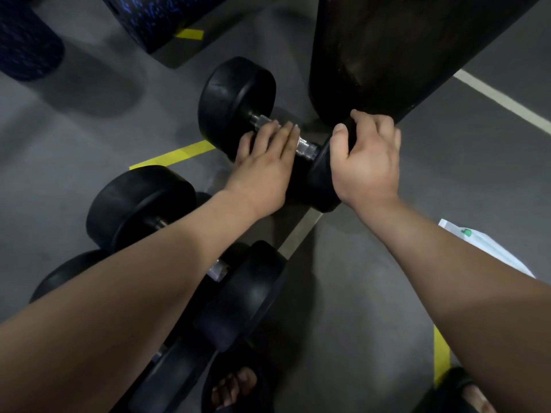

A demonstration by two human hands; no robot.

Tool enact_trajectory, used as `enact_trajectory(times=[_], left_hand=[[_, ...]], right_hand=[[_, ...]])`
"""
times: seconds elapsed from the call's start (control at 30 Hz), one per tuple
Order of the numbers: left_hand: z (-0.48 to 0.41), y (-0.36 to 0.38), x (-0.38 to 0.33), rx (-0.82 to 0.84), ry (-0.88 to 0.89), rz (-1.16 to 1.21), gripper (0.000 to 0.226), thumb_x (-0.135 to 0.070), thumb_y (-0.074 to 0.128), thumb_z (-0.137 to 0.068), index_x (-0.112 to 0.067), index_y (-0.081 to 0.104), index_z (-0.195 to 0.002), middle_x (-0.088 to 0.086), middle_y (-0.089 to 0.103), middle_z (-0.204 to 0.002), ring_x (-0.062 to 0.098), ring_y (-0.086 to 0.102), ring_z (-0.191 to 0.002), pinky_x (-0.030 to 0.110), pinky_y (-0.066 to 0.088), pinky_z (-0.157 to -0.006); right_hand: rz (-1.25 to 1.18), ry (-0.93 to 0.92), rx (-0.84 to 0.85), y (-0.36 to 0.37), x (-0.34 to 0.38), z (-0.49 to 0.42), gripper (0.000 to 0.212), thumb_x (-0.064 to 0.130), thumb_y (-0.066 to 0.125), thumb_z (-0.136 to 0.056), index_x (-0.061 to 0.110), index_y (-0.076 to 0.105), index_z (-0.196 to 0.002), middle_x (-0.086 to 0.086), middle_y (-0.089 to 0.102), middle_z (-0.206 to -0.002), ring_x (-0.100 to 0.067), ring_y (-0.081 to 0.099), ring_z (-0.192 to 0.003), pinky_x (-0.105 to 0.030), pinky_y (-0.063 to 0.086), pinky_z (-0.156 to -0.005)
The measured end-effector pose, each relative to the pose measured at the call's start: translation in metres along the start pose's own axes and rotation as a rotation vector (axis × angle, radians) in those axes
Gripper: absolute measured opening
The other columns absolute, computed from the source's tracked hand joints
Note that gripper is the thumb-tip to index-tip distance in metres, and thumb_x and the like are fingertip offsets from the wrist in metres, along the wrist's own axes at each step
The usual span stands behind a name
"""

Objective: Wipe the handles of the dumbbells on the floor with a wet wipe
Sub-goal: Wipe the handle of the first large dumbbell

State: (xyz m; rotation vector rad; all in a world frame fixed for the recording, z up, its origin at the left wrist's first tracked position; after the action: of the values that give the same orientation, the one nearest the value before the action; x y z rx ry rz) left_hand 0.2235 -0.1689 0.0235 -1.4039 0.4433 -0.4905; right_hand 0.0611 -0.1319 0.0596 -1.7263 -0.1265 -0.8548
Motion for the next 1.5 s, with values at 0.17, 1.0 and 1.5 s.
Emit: enact_trajectory(times=[0.17, 1.0, 1.5], left_hand=[[0.002, 0.007, 0.000, 0.032, 0.046, 0.068, 0.091, -0.015, 0.051, -0.088, -0.003, -0.004, -0.160, 0.012, -0.004, -0.168, 0.027, -0.005, -0.155, 0.042, 0.011, -0.125], [0.000, 0.000, 0.001, 0.086, 0.099, 0.086, 0.094, -0.021, 0.052, -0.086, -0.005, -0.002, -0.160, 0.009, -0.009, -0.169, 0.023, -0.008, -0.156, 0.042, 0.024, -0.121], [-0.036, -0.021, 0.027, 0.116, 0.114, 0.150, 0.075, -0.010, 0.062, -0.083, -0.011, 0.035, -0.153, 0.007, 0.036, -0.152, 0.027, 0.031, -0.142, 0.043, 0.039, -0.113]], right_hand=[[0.014, 0.002, 0.014, 0.000, 0.000, -0.001, 0.054, 0.047, 0.040, -0.100, 0.018, 0.052, -0.144, -0.003, 0.048, -0.136, -0.020, 0.040, -0.129, -0.042, 0.040, -0.108], [0.009, -0.005, 0.008, 0.001, -0.001, -0.001, 0.055, 0.047, 0.039, -0.100, 0.017, 0.052, -0.143, -0.005, 0.049, -0.136, -0.023, 0.041, -0.129, -0.042, 0.038, -0.110], [0.007, -0.008, 0.008, 0.000, 0.000, 0.001, 0.054, 0.046, 0.040, -0.099, 0.016, 0.053, -0.143, -0.004, 0.049, -0.136, -0.022, 0.041, -0.129, -0.043, 0.039, -0.109]])
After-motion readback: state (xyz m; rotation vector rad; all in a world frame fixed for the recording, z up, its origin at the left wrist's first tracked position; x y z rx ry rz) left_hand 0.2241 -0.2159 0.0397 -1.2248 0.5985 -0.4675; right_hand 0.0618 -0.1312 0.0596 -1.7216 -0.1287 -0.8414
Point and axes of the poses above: each hand's wrist, its own z-axis away from the middle knuckle, its own y-axis out of the palm, x = y × z, the point moved 4 cm from there along -z, towards the middle knuckle
